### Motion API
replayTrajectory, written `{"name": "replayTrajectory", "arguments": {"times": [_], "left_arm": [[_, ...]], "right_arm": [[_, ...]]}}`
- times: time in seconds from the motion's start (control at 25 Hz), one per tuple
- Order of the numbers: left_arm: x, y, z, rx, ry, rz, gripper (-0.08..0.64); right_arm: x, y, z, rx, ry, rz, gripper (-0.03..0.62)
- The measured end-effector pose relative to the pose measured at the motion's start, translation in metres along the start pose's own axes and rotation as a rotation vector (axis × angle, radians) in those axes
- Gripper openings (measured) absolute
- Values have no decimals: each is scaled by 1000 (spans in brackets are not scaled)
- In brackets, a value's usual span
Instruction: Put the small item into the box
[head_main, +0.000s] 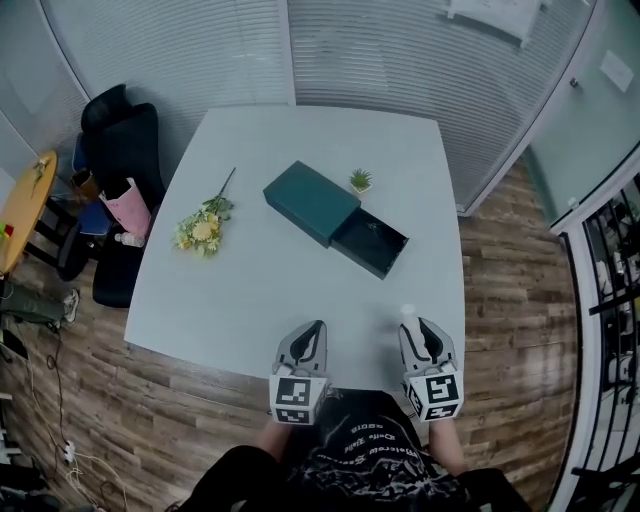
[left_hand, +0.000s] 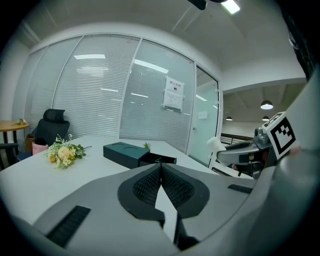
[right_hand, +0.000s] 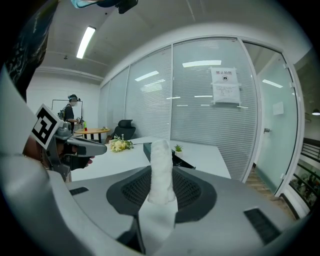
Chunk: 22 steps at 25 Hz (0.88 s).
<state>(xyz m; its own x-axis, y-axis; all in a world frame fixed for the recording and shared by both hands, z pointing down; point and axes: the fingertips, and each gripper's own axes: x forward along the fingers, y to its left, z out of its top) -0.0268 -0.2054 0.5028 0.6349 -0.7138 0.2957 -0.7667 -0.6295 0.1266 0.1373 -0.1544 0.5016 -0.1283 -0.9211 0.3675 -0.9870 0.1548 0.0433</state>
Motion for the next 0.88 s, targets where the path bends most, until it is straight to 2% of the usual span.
{"name": "replayTrajectory", "arguments": {"times": [0.24, 0.48, 0.72, 0.88], "left_arm": [[5, 6, 4, -21, -1, 46, 17], [14, 18, 3, -28, 10, 89, 17], [29, 25, 7, -29, 20, 114, 17], [39, 28, 14, -20, 20, 114, 17]], "right_arm": [[22, -27, 39, -56, -16, 32, 135], [52, -55, 92, -156, -54, 66, 135], [91, -74, 135, -229, -48, 128, 135], [122, -78, 152, -244, -64, 192, 135]]}}
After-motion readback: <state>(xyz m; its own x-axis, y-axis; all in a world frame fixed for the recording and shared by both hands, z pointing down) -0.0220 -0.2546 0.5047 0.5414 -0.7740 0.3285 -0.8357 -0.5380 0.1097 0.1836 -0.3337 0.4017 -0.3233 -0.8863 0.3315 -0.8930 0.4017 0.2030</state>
